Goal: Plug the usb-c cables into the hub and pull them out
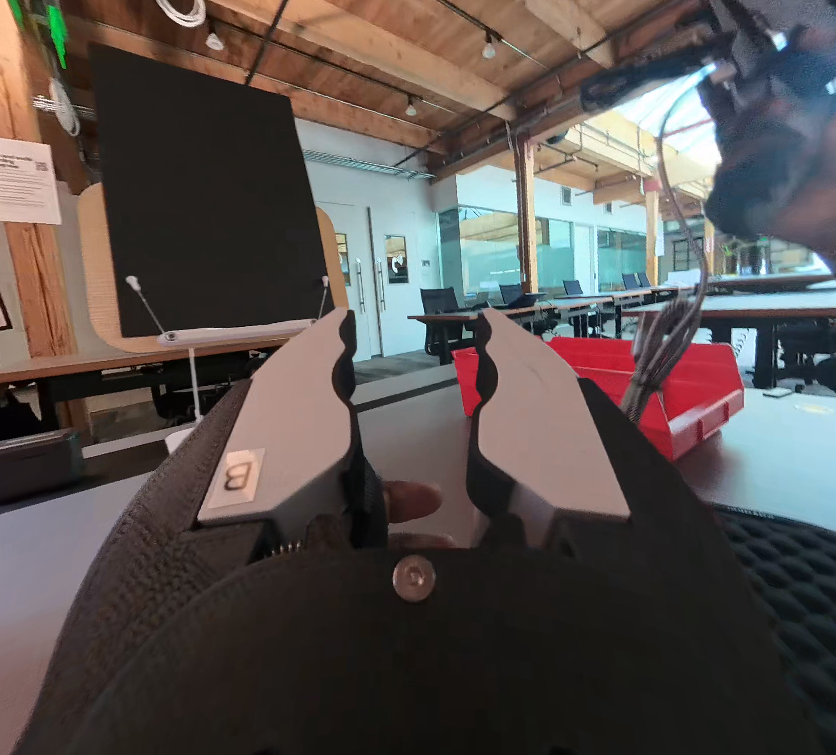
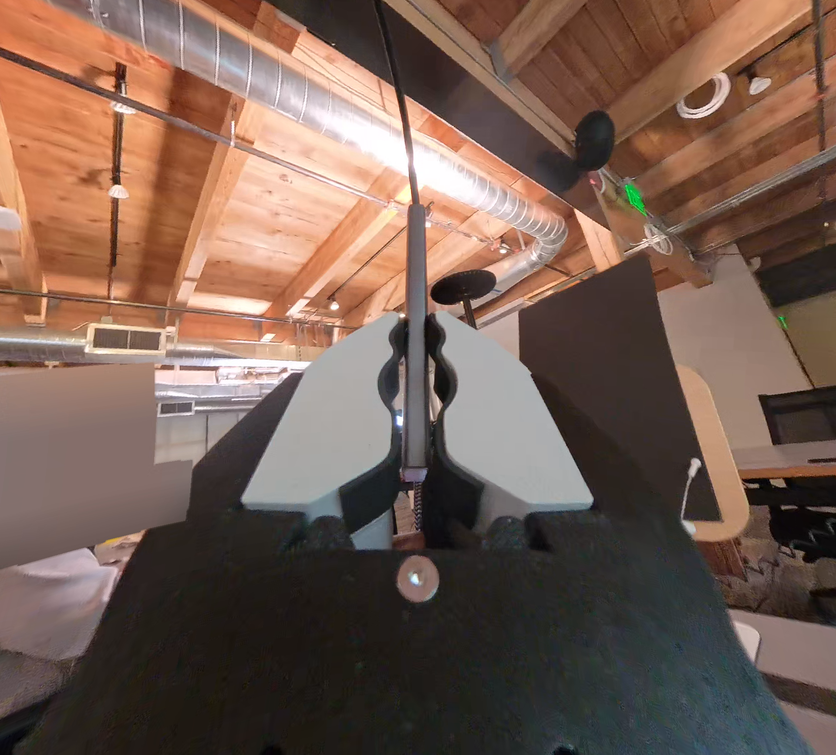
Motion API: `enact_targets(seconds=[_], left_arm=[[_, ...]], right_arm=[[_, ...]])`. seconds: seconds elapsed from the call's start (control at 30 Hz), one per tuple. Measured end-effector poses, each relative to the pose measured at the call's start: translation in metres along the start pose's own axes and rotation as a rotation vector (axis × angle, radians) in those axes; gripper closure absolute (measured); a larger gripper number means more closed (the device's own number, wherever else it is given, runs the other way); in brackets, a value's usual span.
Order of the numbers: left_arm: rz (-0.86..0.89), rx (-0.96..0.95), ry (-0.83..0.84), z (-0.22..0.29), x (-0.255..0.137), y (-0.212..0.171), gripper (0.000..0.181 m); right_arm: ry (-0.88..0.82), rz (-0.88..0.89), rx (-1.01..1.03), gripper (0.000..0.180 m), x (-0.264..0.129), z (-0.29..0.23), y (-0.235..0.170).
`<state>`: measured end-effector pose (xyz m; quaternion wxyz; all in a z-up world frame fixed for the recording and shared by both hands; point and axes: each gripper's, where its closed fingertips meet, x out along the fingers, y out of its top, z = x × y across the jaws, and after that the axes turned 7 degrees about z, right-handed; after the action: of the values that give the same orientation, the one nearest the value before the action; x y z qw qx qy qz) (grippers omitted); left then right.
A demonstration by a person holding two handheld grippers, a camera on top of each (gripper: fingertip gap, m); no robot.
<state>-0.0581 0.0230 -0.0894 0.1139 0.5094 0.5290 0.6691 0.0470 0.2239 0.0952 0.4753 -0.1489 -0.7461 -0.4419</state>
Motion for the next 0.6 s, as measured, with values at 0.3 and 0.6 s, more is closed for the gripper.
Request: enact_targets(seconds=[0.3, 0.6], left_arm=[[-0.06, 0.031, -0.103, 0.019, 0.002, -0.01, 0.135], [-0.084, 0.08, -0.175, 0.033, 0.002, -0.016, 0.139]], right_arm=[[0.077, 0.049, -0.178, 0.171, 0.097, 0.004, 0.063], [-0.114, -0.048, -0.552, 0.171, 0.081, 0.099, 0.067]])
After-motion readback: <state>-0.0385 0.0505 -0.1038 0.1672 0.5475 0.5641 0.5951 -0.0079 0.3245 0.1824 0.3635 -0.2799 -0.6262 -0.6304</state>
